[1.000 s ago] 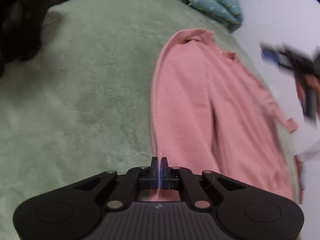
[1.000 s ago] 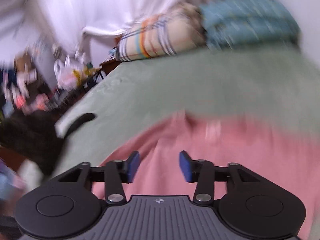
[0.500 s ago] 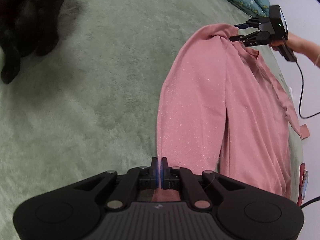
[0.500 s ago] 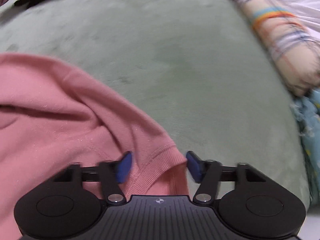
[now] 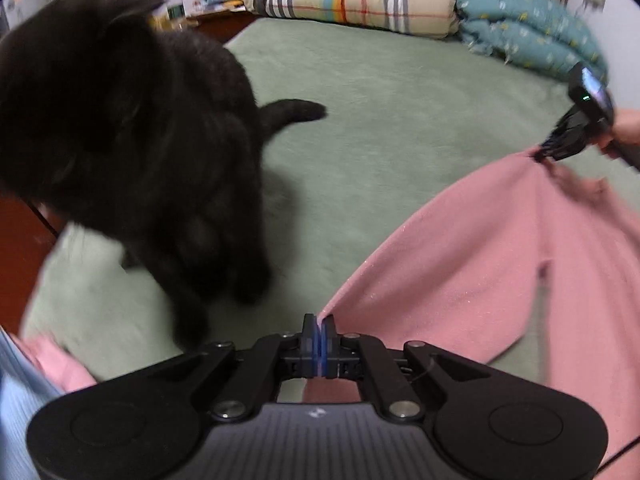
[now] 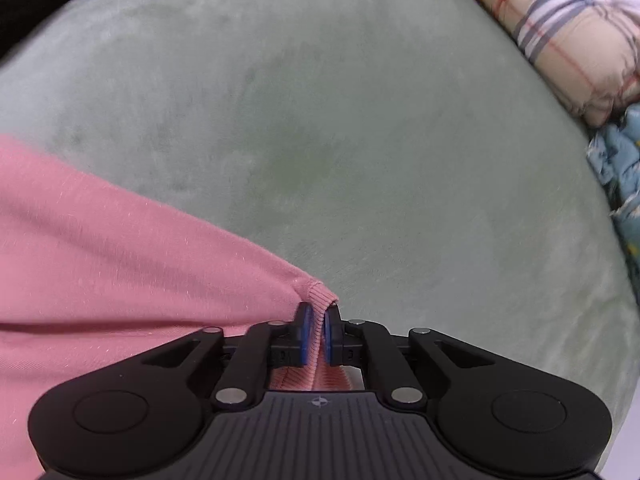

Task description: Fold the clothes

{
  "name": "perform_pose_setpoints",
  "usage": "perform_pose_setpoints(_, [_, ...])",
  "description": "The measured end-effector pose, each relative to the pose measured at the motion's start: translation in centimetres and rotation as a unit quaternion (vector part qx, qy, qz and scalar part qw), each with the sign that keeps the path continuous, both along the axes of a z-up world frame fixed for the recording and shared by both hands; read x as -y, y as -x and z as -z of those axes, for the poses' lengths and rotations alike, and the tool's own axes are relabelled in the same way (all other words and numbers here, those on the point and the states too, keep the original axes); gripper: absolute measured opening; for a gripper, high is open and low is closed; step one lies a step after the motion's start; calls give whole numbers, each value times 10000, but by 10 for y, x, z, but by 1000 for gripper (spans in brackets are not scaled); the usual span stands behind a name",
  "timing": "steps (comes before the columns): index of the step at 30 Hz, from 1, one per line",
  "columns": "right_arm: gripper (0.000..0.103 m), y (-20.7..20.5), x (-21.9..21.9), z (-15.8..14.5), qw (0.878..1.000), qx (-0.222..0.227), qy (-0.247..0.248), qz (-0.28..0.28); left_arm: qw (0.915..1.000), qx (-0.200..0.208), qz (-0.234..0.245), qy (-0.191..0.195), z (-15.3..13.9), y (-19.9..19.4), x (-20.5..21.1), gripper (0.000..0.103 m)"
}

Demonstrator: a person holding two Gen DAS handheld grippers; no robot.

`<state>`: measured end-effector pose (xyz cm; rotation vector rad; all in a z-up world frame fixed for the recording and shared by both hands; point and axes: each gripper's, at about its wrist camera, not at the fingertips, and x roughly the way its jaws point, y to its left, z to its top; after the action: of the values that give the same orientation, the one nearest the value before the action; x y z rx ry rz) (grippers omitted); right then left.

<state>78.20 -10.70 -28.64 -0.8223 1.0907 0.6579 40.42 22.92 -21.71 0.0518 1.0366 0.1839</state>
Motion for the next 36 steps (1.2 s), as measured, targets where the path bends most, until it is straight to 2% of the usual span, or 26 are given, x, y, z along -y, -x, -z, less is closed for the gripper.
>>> perform_pose_setpoints(1, [27,3,3,-2,9997,158,-118,138,9998,11,-21,-195,4,-5,-1,1])
perform_pose_setpoints(2, [42,5,11,-11,9982,302,-367,353,9996,15,-72,-289,5,-9,-3,1])
perform_pose_setpoints(3, [52,7,18,-20,9955,447,-616,568,9993,18,-138,-343,5,-11,-5,1])
perform_pose_setpoints(5, [54,11,36,-39,9867,679,-1082,1010,9980,164,-545,-272,1,-22,-17,1])
perform_pose_setpoints(7, [57,22,80,-73,9584,950,-1781,2017,9979,127,-593,-213,-1,-30,-19,3])
perform_pose_setpoints(8, [57,28,97,-84,9466,986,-1958,2362,9982,71,-561,-193,-2,-35,-18,6])
perform_pose_setpoints(10, [63,57,156,-115,9042,980,-2391,3402,9986,-7,-496,-170,-2,-41,-18,16])
perform_pose_setpoints(11, [66,68,172,-122,8938,952,-2398,3667,9988,-8,-437,-199,-3,-41,-16,20])
perform_pose_setpoints(12, [67,92,202,-134,8755,910,-2353,4121,9990,-6,-371,-233,-6,-40,-13,27])
perform_pose_setpoints(13, [68,114,227,-142,8621,903,-2269,4439,9992,-5,-306,-268,-8,-39,-10,33])
perform_pose_setpoints(15, [69,155,269,-150,8474,996,-2018,4810,9992,66,-233,-321,-19,-30,0,40])
perform_pose_setpoints(16, [69,174,293,-149,8469,1102,-1834,4867,9990,94,-191,-395,-25,-24,6,41])
perform_pose_setpoints(18, [66,184,321,-132,8703,1204,-1411,4562,9983,94,-184,-540,-29,-19,18,41])
perform_pose_setpoints(19, [63,180,331,-119,8898,1186,-1226,4233,9981,70,-258,-553,-32,-14,29,42])
perform_pose_setpoints(20, [54,173,338,-108,9092,1138,-1070,3859,9978,41,-349,-565,-36,-6,42,42])
perform_pose_setpoints(22, [48,152,346,-88,9391,1072,-825,3159,9983,-25,-576,-122,-36,4,69,42])
perform_pose_setpoints(23, [47,139,350,-80,9490,1013,-856,2862,9980,-33,-626,44,-35,5,76,42])
perform_pose_setpoints(25, [47,117,355,-70,9581,768,-1139,2511,9973,-66,-614,399,-31,6,106,42])
perform_pose_setpoints(27, [47,96,350,-54,9691,358,-1268,2086,9973,-122,-513,515,-30,3,126,42])
perform_pose_setpoints(29, [47,88,343,-46,9740,172,-1284,1858,9972,-237,-318,637,-26,-4,155,42])
perform_pose_setpoints(31, [47,81,335,-37,9748,-183,-1372,1751,9979,-291,-68,580,-26,-13,172,42])
perform_pose_setpoints(32, [41,80,333,-36,9736,-322,-1394,1781,9982,-317,82,497,-26,-19,179,42])
perform_pose_setpoints(33, [9,79,331,-34,9728,-448,-1389,1801,9983,-323,115,472,-27,-19,183,42])
perform_pose_setpoints(35, [3,79,328,-33,9755,-441,-1247,1755,9982,-417,334,267,-27,-27,190,42])
perform_pose_setpoints(36, [2,80,328,-37,9765,-227,-1225,1758,9981,-450,336,252,-28,-29,189,42])
